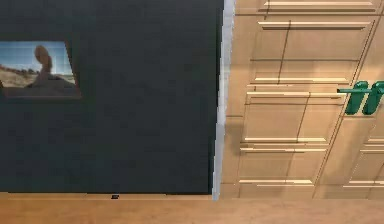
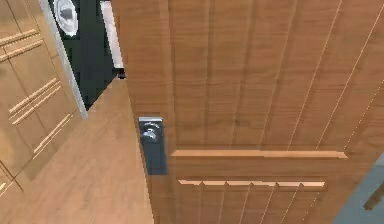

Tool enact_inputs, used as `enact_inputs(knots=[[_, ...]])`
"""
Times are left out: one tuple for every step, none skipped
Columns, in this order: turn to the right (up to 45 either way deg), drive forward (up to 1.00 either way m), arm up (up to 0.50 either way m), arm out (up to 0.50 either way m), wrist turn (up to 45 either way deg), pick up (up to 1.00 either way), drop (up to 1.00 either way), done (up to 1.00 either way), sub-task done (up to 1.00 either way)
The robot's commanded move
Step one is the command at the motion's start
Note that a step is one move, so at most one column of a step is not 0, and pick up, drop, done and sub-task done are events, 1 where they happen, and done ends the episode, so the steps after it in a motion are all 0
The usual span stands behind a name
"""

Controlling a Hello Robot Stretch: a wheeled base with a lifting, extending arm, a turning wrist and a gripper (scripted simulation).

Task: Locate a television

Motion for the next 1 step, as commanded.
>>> enact_inputs(knots=[[24.0, 0.0, 0.0, 0.0, 0.0, 0.0, 0.0, 0.0, 0.0]])
